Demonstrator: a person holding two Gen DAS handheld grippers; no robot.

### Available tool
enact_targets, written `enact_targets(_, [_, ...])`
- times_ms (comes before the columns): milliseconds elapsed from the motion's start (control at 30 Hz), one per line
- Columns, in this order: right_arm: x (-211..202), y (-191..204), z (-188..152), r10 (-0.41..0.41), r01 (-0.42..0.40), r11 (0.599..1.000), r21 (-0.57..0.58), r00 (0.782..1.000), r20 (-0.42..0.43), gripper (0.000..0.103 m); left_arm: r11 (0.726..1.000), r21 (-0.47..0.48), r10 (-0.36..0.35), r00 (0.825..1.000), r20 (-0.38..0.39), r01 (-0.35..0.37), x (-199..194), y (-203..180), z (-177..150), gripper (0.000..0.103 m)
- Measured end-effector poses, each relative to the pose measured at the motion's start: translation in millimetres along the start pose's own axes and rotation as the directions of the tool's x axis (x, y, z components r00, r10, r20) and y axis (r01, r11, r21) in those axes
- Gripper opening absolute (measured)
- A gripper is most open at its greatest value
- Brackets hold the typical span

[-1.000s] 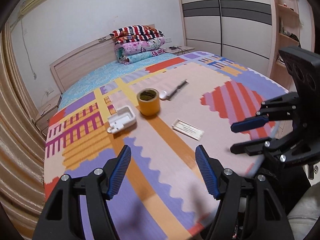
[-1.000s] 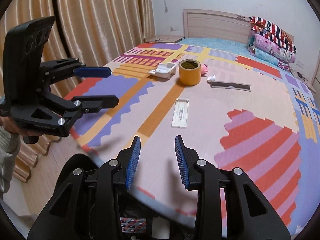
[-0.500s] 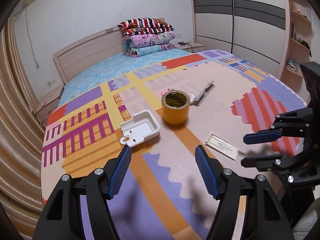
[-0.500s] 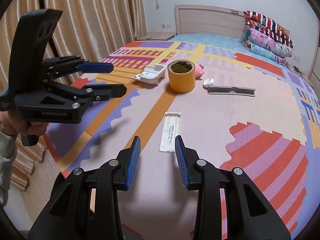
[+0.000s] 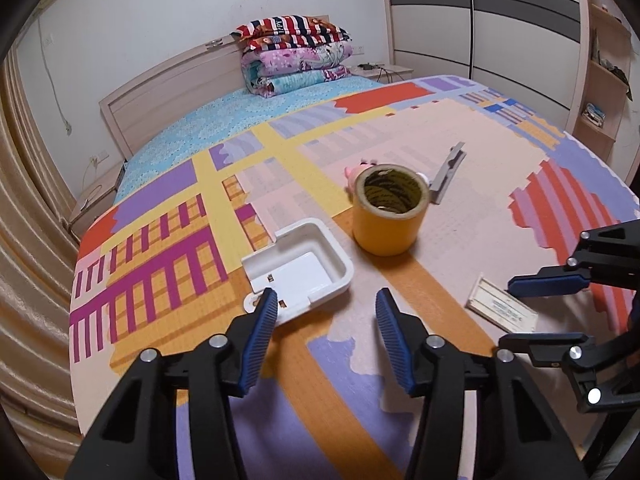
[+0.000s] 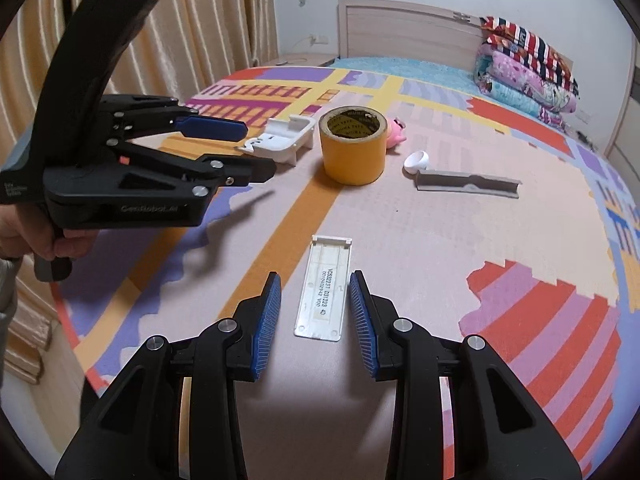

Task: Collect trash
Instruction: 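Move both tools back over the mat toward the white tray and paper strip, then grasp the white plastic tray with the left tool while the right tool grasps the paper strip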

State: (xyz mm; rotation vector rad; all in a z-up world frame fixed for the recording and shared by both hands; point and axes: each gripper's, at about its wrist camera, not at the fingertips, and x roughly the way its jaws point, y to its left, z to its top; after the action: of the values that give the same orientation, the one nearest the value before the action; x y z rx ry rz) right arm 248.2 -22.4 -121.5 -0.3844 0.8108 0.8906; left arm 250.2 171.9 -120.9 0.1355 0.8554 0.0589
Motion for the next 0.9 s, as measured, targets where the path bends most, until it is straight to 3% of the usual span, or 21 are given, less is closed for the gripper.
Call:
enact_targets(133, [-1.3, 8.3, -2.7, -0.049, 0.05, 0.998, -0.042, 0.999, 0.007, 0.034, 1.0, -0.001, -0.01, 1.0, -0.014, 0.01, 8.7, 1.4, 1.6, 0.037])
enact_targets(400, [-2.9, 9.3, -5.2, -0.045, 0.046, 0.998, -0.044, 0.999, 0.02, 0.024, 1.0, 0.016, -0.02, 1.0, -0.013, 0.02, 7.2, -3.4, 1.1, 0.006])
enact_targets(900, [-33.3, 10.8, -5.7, -0.014, 0.019, 0.998, -0.053, 0.995, 0.096, 0.023, 1.0, 0.02, -0.02, 0.997, 0.073, 0.019, -42.0, -22.9, -6.1, 0.004])
